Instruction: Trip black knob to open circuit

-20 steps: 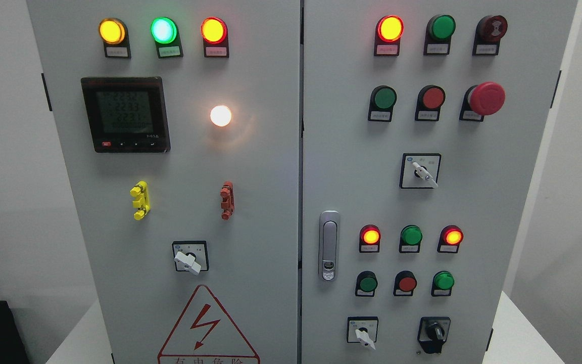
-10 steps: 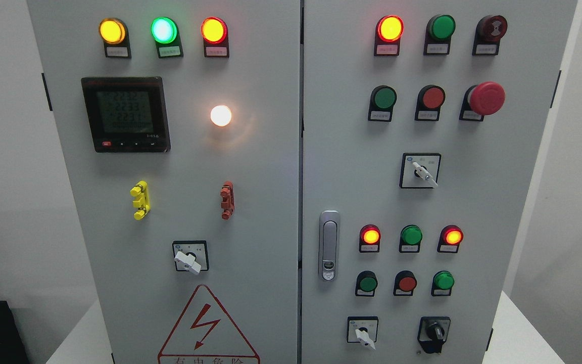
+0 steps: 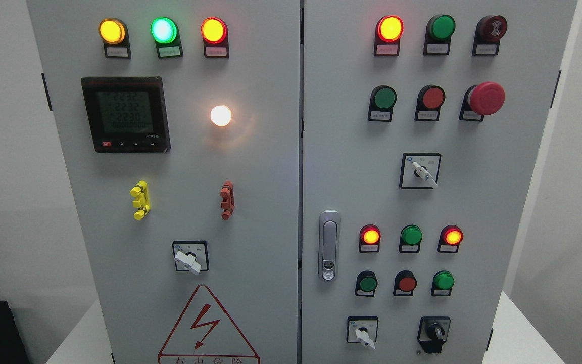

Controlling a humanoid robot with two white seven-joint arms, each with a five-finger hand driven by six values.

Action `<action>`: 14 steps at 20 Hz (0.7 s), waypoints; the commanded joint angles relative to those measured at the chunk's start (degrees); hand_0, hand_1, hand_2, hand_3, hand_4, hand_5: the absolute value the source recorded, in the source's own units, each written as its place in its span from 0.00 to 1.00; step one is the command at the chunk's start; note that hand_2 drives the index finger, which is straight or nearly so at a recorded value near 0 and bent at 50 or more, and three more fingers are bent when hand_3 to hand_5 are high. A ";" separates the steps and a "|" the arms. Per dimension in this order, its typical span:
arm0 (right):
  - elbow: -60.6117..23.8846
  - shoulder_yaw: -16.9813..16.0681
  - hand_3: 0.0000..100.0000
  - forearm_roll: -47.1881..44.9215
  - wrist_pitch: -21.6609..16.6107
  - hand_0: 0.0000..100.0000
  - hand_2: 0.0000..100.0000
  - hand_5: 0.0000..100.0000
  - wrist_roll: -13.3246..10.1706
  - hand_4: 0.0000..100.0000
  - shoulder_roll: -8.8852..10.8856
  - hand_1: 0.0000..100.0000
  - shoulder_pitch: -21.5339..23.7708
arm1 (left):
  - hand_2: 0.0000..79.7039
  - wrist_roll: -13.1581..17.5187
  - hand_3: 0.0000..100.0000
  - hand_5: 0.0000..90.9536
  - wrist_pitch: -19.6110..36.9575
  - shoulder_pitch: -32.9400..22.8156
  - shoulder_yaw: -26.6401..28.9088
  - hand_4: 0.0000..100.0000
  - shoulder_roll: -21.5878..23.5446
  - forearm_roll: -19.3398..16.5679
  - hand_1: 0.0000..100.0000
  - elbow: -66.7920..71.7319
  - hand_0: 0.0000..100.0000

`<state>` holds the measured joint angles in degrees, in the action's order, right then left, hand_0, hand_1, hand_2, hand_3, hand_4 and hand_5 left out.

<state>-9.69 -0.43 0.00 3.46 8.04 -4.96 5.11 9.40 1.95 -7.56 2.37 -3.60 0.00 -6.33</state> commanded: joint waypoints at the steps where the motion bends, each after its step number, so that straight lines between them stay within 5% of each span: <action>1: -2.16 -1.33 0.00 -0.26 -1.00 0.00 0.00 0.00 -1.62 0.00 -0.05 0.11 -1.07 | 0.00 0.00 0.00 0.00 0.33 0.00 0.00 0.00 0.00 -1.32 0.39 0.00 0.12; 8: -2.78 -1.68 0.00 -0.26 -7.23 0.00 0.00 0.00 -2.06 0.00 -0.05 0.11 -1.51 | 0.00 0.00 0.00 0.00 0.24 0.00 0.00 0.00 0.00 -1.32 0.39 0.00 0.12; 14: -8.14 -0.98 0.00 -0.09 -13.65 0.00 0.00 0.00 -4.70 0.00 -0.58 0.11 -0.72 | 0.00 0.00 0.00 0.00 0.33 0.00 0.00 0.00 0.00 -1.32 0.39 0.00 0.12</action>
<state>-12.67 -0.83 0.00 -7.80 4.04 -5.07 4.09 9.41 2.19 -7.56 2.37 -3.60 0.00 -6.33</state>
